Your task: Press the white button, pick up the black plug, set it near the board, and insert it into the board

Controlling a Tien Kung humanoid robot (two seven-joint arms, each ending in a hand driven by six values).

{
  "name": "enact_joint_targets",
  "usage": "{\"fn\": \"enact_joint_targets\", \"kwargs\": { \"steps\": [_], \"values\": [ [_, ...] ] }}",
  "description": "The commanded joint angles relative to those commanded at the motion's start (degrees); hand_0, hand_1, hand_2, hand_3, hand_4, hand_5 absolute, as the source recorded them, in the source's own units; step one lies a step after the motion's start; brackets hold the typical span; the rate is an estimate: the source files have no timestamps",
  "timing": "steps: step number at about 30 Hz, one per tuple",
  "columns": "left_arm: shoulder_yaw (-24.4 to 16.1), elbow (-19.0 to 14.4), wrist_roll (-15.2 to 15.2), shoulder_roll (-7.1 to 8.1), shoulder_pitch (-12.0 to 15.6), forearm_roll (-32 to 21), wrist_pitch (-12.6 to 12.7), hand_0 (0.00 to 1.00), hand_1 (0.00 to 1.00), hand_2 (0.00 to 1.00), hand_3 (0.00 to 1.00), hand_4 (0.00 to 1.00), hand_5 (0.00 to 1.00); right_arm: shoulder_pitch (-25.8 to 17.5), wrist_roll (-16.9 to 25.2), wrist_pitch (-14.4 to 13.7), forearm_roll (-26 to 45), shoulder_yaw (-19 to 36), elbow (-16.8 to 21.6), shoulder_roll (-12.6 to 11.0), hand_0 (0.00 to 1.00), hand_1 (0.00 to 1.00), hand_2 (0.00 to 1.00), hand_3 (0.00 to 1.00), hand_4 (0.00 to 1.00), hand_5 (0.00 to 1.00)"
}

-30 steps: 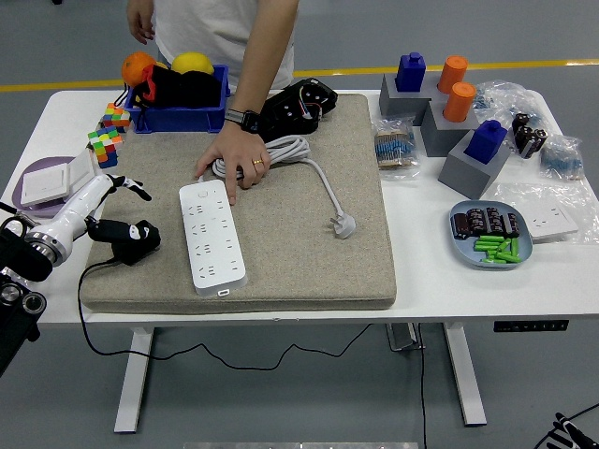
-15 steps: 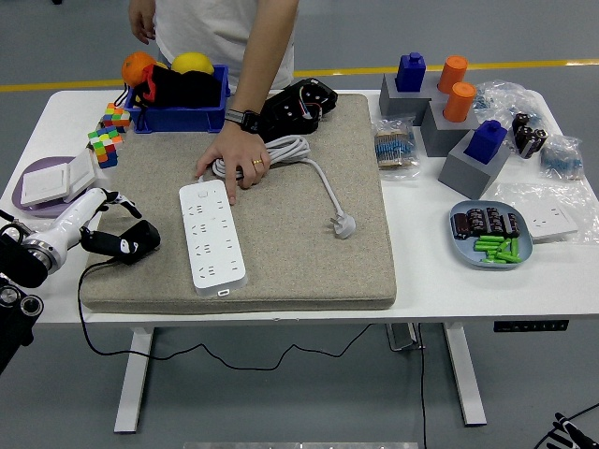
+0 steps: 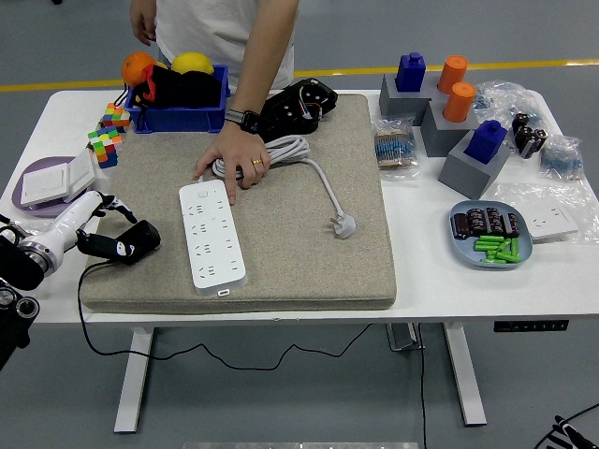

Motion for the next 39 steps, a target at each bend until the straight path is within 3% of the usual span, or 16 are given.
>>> {"fn": "enact_joint_targets", "kwargs": {
  "steps": [19, 20, 25, 26, 31, 32, 37, 38, 39],
  "values": [
    [2.19, 2.34, 1.01, -0.4, -1.0, -0.14, 0.02, 0.783, 0.82, 0.694, 0.439, 0.939, 0.002, -0.01, 0.03, -0.03, -0.11, 0.24, 0.03, 0.09, 0.714, 0.694, 0.677, 0.622, 0.743, 0.473],
    [2.2, 2.41, 1.05, -0.4, -1.02, -0.06, 0.07, 0.726, 0.769, 0.66, 0.445, 0.933, 0.002, 0.0, 0.05, -0.04, -0.1, 0.26, 0.04, 0.11, 0.714, 0.694, 0.677, 0.622, 0.744, 0.472],
    [2.26, 2.57, 1.29, -0.32, -1.11, 0.44, 0.4, 0.726, 0.769, 0.66, 0.445, 0.933, 0.002, 0.04, 0.1, -0.07, -0.17, 0.38, 0.03, 0.14, 0.714, 0.694, 0.677, 0.622, 0.744, 0.472],
    [2.28, 2.62, 1.26, -0.31, -1.13, 0.59, 0.49, 0.61, 0.687, 0.568, 0.493, 0.891, 0.002, 0.03, 0.12, -0.08, -0.17, 0.34, 0.05, 0.14, 0.714, 0.694, 0.677, 0.622, 0.744, 0.472],
    [2.37, 2.57, 0.84, -0.33, -1.09, 0.15, 1.36, 0.61, 0.687, 0.568, 0.493, 0.891, 0.002, 0.06, 0.24, -0.15, -0.17, 0.34, 0.08, 0.2, 0.714, 0.694, 0.677, 0.622, 0.744, 0.472],
    [2.41, 2.54, 0.79, -0.33, -1.1, -0.17, 1.47, 0.428, 0.548, 0.485, 0.471, 0.852, 0.002, 0.05, 0.25, -0.16, -0.18, 0.35, 0.07, 0.21, 0.714, 0.694, 0.676, 0.623, 0.744, 0.471],
    [2.62, 2.46, 0.53, -0.37, -1.17, -0.99, 1.77, 0.428, 0.548, 0.485, 0.471, 0.852, 0.002, -0.01, 0.27, -0.19, -0.25, 0.45, 0.03, 0.22, 0.714, 0.694, 0.676, 0.623, 0.744, 0.471],
    [2.7, 2.45, 0.57, -0.36, -1.17, -1.12, 1.74, 0.366, 0.471, 0.389, 0.447, 0.825, 0.002, -0.03, 0.28, -0.2, -0.27, 0.47, 0.02, 0.22, 0.714, 0.694, 0.676, 0.623, 0.744, 0.471],
    [2.76, 2.45, 0.62, -0.35, -1.16, -1.2, 1.7, 0.366, 0.471, 0.389, 0.447, 0.825, 0.002, -0.05, 0.28, -0.2, -0.27, 0.46, 0.02, 0.23, 0.714, 0.694, 0.676, 0.623, 0.744, 0.471]
  ]
}}
